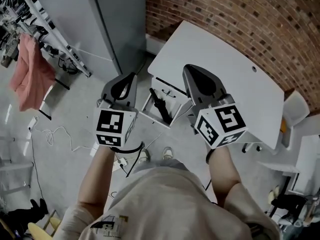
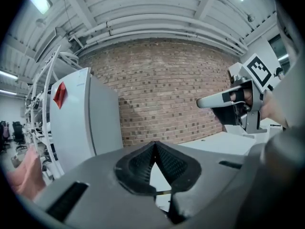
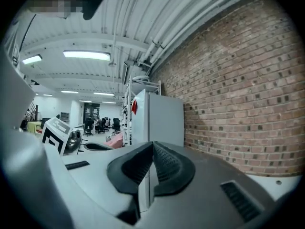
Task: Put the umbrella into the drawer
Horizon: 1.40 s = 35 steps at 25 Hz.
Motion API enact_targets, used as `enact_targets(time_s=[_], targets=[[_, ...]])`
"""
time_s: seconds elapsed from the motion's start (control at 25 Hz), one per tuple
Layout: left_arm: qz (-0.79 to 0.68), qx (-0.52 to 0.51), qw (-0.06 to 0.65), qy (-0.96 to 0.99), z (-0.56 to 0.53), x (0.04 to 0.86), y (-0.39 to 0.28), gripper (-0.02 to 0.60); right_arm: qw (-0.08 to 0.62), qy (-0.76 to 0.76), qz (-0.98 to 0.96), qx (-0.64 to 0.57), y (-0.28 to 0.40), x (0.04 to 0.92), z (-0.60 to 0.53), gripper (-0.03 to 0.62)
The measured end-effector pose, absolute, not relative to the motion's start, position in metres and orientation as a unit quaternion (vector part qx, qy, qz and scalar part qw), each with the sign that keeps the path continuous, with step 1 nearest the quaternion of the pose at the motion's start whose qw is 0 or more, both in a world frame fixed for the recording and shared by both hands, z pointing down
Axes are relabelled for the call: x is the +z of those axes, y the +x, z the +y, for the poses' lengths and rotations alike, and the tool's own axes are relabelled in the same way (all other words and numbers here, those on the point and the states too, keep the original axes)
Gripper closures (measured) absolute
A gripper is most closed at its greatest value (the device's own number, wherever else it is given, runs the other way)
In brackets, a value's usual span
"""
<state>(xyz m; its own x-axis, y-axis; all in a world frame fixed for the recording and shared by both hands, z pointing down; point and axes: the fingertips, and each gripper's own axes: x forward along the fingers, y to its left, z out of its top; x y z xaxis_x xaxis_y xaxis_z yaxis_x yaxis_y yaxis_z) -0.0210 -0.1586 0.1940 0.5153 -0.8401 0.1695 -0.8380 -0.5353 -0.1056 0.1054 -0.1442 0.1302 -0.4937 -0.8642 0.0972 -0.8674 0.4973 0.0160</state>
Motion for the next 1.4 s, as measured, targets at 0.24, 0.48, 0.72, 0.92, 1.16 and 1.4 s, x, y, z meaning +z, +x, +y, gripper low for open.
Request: enact_targets(time_s=[0.24, 0.48, 0.72, 0.92, 1.16, 1.4], targets=[[0.478, -0.045, 0.021, -0.877, -0.125, 0.137, -0.024, 0.574, 0.012, 0.490, -0.871, -0.039, 0.110, 0.076, -0.110, 0.585], [0.473, -0.017, 0.049, -0.880, -0.093, 0.104, -0.027, 0.574, 0.005, 0.482, -0.874, -0.067, 0.111, 0.061, -0.076, 0.585], [0.468, -0.017, 0.073, -0.880, -0.072, 0.102, -0.022, 0.574, 0.011, 0.484, -0.874, -0.050, 0.115, 0.080, -0.049, 0.585], [0.453, -0.011, 0.060, -0.890, -0.059, 0.113, -0.013, 0.574, 0.015, 0.486, -0.873, -0.040, 0.120, 0.088, -0.043, 0.585], [0.450, -0.022, 0.048, -0.892, -0.057, 0.124, -0.006, 0.574, 0.028, 0.477, -0.877, -0.048, 0.121, 0.091, -0.041, 0.586], [0.450, -0.030, 0.049, -0.891, -0.057, 0.125, -0.006, 0.574, 0.033, 0.472, -0.880, -0.046, 0.121, 0.091, -0.042, 0.586]])
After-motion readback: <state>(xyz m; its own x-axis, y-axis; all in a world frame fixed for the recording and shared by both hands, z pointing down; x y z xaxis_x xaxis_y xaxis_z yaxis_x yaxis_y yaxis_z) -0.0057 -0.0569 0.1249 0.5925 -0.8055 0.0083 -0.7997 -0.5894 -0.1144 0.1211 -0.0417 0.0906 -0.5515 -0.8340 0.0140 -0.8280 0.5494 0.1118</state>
